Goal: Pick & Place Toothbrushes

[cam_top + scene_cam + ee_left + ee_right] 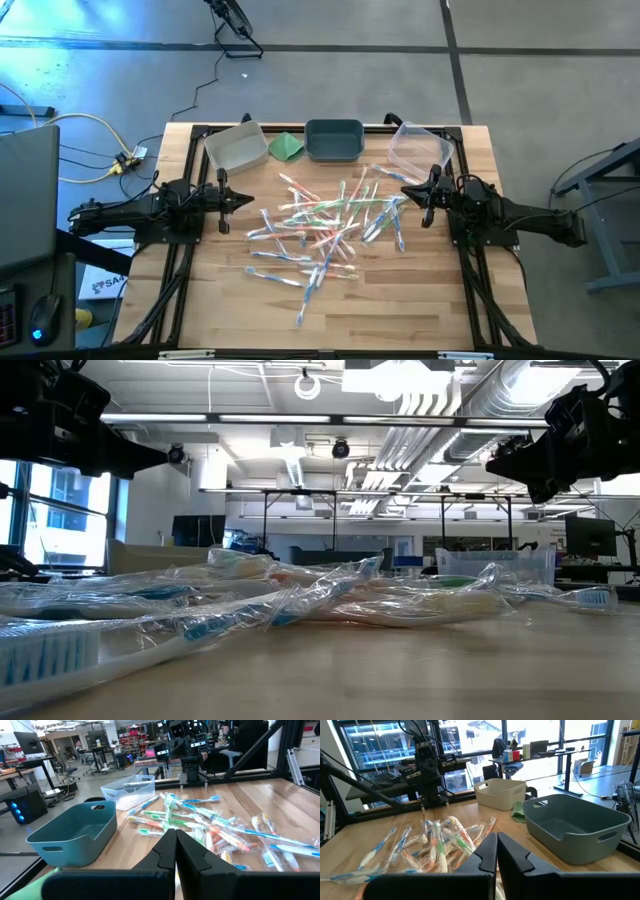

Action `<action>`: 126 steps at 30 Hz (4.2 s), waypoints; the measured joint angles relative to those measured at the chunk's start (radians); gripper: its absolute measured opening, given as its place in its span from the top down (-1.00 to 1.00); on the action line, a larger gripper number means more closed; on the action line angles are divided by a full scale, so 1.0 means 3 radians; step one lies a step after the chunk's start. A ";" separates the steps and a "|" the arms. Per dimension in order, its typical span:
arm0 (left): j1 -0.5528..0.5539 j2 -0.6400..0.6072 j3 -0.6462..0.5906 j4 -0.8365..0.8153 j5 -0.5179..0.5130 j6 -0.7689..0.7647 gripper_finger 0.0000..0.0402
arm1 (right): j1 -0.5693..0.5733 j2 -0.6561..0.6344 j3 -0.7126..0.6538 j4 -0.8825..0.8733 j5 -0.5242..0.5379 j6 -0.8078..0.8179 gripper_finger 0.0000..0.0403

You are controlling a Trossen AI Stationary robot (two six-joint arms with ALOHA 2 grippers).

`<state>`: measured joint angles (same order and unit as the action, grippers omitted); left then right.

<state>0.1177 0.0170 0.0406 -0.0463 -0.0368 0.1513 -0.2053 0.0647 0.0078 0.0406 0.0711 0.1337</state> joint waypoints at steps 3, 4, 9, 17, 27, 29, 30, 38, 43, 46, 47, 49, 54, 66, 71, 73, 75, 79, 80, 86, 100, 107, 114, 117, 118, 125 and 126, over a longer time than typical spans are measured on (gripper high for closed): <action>0.0000 0.0000 -0.0001 0.0000 0.0001 0.0000 1.00 | 0.0000 0.0000 0.0000 0.0001 -0.0001 0.0001 0.98; 0.0000 0.0000 -0.0001 0.0000 0.0000 0.0000 1.00 | 0.0001 0.0000 -0.0001 0.0000 0.0000 0.0000 0.98; 0.0000 0.0001 0.0000 0.0000 0.0001 -0.0029 1.00 | 0.0000 0.0000 -0.0001 0.0001 0.0013 0.0000 0.98; 0.0000 0.0000 -0.0001 0.0000 0.0001 -0.0764 1.00 | 0.0001 0.0000 -0.0001 0.0001 0.0008 0.0000 0.98; -0.0001 0.0001 0.0000 0.0000 0.0001 -0.0792 1.00 | 0.0000 0.0000 0.0000 0.0001 0.0003 0.0000 0.98; 0.0000 0.0000 -0.0001 0.0000 0.0001 -0.0785 1.00 | 0.0000 0.0000 0.0000 0.0001 0.0003 0.0000 0.98; 0.0000 0.0001 0.0000 0.0001 0.0001 -0.0785 1.00 | 0.0000 0.0000 0.0000 0.0001 0.0003 0.0000 0.98; 0.0000 0.0000 -0.0001 0.0005 0.0005 -0.0952 1.00 | 0.0001 0.0000 0.0000 0.0001 0.0001 -0.0004 0.98; 0.0000 0.0000 -0.0001 0.0005 0.0005 -0.0956 1.00 | 0.0001 0.0000 -0.0001 0.0001 0.0002 -0.0023 0.98; -0.0001 0.0000 -0.0001 0.0005 0.0006 -0.0957 1.00 | 0.0000 0.0000 0.0000 0.0001 0.0016 -0.0024 0.98; -0.0001 0.0000 -0.0001 0.0007 0.0006 -0.0958 1.00 | 0.0000 0.0000 -0.0001 0.0002 0.0018 -0.0023 0.98; 0.0000 0.0001 -0.0005 0.0057 0.0005 -0.0958 1.00 | 0.0000 0.0000 0.0000 0.0003 0.0019 -0.0024 0.98; -0.0001 0.0001 -0.0015 0.0244 0.0001 -0.0952 1.00 | 0.0001 0.0000 -0.0001 0.0001 0.0017 -0.0023 0.98; 0.0000 0.0001 -0.0013 0.0267 0.0001 -0.1136 1.00 | 0.0000 0.0000 -0.0001 0.0002 0.0005 -0.0023 0.98; -0.0001 0.0000 -0.0011 0.0172 0.0001 -0.1118 1.00 | 0.0000 0.0000 -0.0001 -0.0007 -0.0118 -0.0024 0.98; 0.0000 0.0001 -0.0011 0.0159 0.0000 -0.1116 1.00 | 0.0001 0.0000 -0.0001 -0.0002 -0.0160 -0.0023 0.98; 0.0000 0.0001 -0.0010 0.0163 0.0001 -0.1115 1.00 | 0.0001 0.0000 0.0000 0.0043 -0.0159 -0.0024 0.98; -0.0001 0.0001 -0.0006 0.0145 0.0001 -0.1135 1.00 | 0.0001 0.0000 -0.0001 0.0080 -0.0160 -0.0024 0.98; -0.0001 0.0001 -0.0006 0.0144 0.0001 -0.1136 1.00 | 0.0001 0.0000 0.0000 0.0080 -0.0160 -0.0024 0.98; -0.0001 0.0001 -0.0005 0.0146 0.0000 -0.1143 1.00 | 0.0001 0.0000 0.0000 0.0112 -0.0160 -0.0024 0.98; 0.0000 0.0001 -0.0005 0.0146 -0.0001 -0.1134 1.00 | 0.0001 0.0041 0.0350 0.0169 -0.0236 -0.0287 0.98; -0.0001 0.0001 -0.0004 0.0148 -0.0001 -0.1134 1.00 | 0.0002 0.0470 0.0547 0.0018 -0.0087 -0.0289 0.98; 0.0000 0.0001 -0.0003 0.0148 -0.0001 -0.1133 1.00 | 0.0002 0.1114 0.0729 0.0014 -0.0031 -0.0265 0.98; -0.0001 0.0001 -0.0001 0.0148 -0.0001 -0.1133 1.00 | 0.0002 0.1352 0.0847 0.0024 0.0025 -0.0262 0.98; 0.0000 0.0001 -0.0001 0.0148 -0.0001 -0.1133 1.00 | 0.0002 0.1441 0.0893 0.0028 0.0028 -0.0262 0.98; 0.0000 0.0000 -0.0001 0.0148 -0.0001 -0.1133 1.00 | 0.0002 0.1884 0.1197 -0.0068 0.0010 -0.0262 0.98; -0.0001 0.0000 -0.0001 0.0148 -0.0001 -0.1133 1.00 | 0.0002 0.1932 0.1240 -0.0143 0.0011 -0.0261 0.98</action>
<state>0.1173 0.0170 0.0402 -0.0021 -0.0372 -0.1886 -0.2047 0.6443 0.3797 -0.0021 0.0743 0.0555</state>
